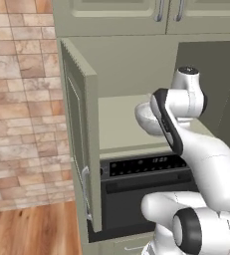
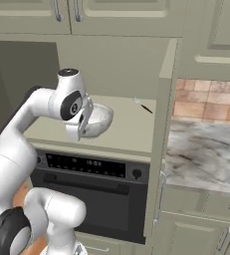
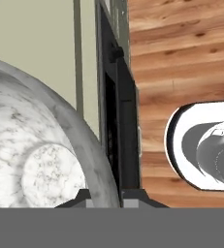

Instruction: Pick the mug and place it in the sink. Pick the bowl and place it in the open cabinet and then close the cabinet.

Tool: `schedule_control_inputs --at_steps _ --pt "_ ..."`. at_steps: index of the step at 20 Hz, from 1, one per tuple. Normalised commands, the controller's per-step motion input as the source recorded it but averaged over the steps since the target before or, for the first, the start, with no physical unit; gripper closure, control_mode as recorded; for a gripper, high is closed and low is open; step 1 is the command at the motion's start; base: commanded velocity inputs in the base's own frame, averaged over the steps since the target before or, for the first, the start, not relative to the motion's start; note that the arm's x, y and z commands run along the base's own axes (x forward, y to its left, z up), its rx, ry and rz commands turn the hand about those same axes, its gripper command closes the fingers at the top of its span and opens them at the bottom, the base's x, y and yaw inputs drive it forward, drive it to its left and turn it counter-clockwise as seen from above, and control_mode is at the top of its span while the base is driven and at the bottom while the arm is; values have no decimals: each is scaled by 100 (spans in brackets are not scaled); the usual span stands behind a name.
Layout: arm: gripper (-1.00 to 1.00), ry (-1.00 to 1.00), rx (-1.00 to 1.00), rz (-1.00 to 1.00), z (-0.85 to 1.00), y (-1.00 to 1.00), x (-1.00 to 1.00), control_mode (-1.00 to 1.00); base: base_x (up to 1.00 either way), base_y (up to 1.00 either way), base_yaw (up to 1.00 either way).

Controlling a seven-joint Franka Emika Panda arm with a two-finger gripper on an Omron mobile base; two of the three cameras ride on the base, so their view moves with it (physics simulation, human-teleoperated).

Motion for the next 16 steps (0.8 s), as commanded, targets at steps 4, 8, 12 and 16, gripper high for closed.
schedule_control_inputs --at_steps 4,8,12,16 --pt "100 0 0 2 -26 0 34 -100 0 0 0" --pt "100 0 0 2 -37 0 31 -100 0 0 0" --pt "100 -3 0 1 -31 0 38 -100 0 0 0" --pt "100 -2 0 0 -28 0 45 -100 0 0 0"
